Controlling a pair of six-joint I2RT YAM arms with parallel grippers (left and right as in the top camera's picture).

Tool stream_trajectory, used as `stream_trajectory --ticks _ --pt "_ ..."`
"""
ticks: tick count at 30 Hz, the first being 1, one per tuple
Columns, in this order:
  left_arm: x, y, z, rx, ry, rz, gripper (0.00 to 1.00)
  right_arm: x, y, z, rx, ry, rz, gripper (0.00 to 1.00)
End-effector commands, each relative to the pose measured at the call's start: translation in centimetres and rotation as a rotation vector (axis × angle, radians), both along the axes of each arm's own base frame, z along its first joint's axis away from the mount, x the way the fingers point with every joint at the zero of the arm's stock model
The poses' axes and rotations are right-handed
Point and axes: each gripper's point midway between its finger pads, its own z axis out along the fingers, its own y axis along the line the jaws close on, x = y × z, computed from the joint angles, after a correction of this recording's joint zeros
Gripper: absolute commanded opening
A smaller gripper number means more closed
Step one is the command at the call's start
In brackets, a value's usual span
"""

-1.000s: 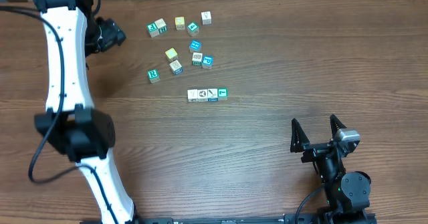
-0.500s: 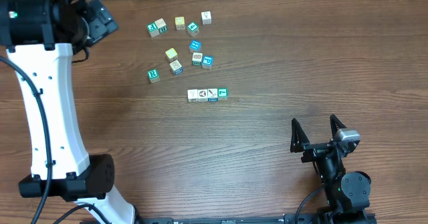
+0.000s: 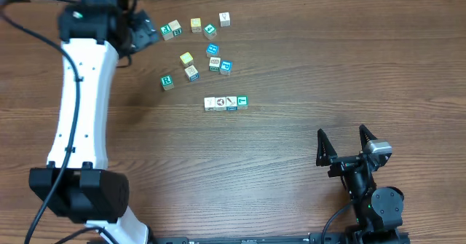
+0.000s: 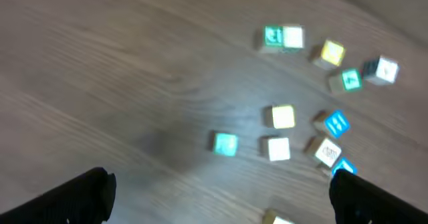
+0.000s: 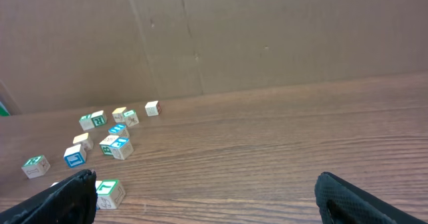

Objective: Form a horizontal line

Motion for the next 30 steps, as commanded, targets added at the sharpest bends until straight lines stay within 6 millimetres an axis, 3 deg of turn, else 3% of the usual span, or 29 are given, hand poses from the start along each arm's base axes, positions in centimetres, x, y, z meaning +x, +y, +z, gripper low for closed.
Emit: stream_trajectory --ticks 1,11,14,19,25,30 --pt "-1.7 -1.2 -0.9 0.008 -0.04 -0.13 1.0 0.0 -0.1 -0.1 -0.004 -0.006 -0.004 1.0" --pt "-5.1 -1.3 -12.9 -0.002 -0.176 -0.147 1.0 0.0 -0.1 -0.1 -0.004 -0.006 -0.004 1.0" --pt "-6.4 -1.2 -15.3 0.0 -0.304 -0.146 1.0 0.0 -0.1 -0.1 -0.004 -0.006 -0.004 1.0" --pt "-8.9 -0.2 -16.0 0.013 -0.444 -0.121 1.0 0.0 -0.1 -0.1 -0.004 -0.006 -0.004 1.0" --pt "-14.6 2.2 -18.4 0.031 -0.509 -0.051 1.0 0.0 -0.1 -0.1 -0.004 -0.006 -0.004 1.0" --pt "-17.0 2.7 -19.4 0.046 -0.517 -0.038 1.0 0.0 -0.1 -0.1 -0.004 -0.006 -0.004 1.0"
